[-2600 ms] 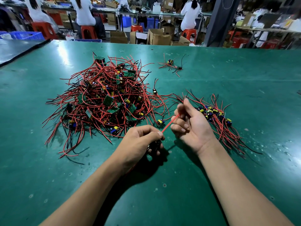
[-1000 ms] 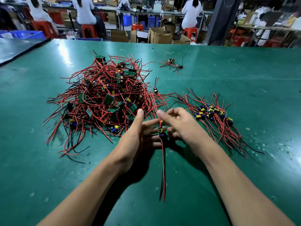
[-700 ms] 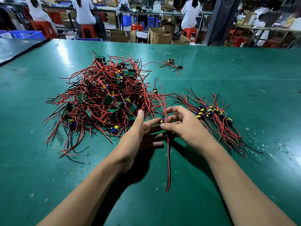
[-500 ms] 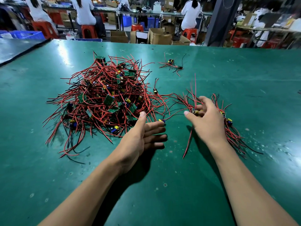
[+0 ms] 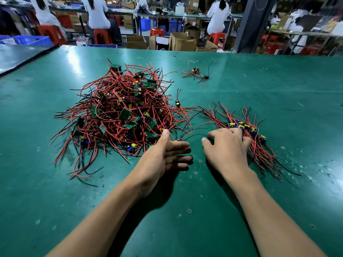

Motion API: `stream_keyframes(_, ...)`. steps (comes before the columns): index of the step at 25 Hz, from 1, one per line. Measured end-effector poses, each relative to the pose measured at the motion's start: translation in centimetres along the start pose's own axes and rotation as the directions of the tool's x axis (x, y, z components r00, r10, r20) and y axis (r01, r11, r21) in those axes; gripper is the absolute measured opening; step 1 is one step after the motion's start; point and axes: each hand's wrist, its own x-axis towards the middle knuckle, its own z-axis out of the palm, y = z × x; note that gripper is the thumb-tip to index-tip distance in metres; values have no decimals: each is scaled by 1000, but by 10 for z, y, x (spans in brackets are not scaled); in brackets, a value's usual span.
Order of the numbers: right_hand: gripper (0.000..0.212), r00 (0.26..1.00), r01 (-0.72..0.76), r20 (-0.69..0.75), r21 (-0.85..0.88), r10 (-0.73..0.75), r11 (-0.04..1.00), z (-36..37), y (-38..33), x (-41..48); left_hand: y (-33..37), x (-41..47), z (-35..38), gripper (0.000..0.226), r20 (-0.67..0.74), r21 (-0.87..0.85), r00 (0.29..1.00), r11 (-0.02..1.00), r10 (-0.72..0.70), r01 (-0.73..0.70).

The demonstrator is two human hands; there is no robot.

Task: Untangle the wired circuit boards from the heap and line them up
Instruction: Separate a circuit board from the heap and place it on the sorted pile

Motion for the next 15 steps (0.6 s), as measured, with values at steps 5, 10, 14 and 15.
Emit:
stream_keyframes(5,33,999,-48,6,-46,49,998,-2,4,3,3,-6,4,35,-58,-9,997,998,57,-57)
stream_keyframes(10,28,996,78,-53,162,-70,984,5,5,6,-7,-13,1,23,82,752,799,489,595,-442)
stream_keyframes(14,28,995,102,-17,255,-102,961,13,5,7,-7,-9,-5,42,94,884,824,334,558,-327)
stream_keyframes(15,29,995,98,-16,262,-97,960,14,7,7,-7,-8,-7,45,92,906,839,304,536,-294)
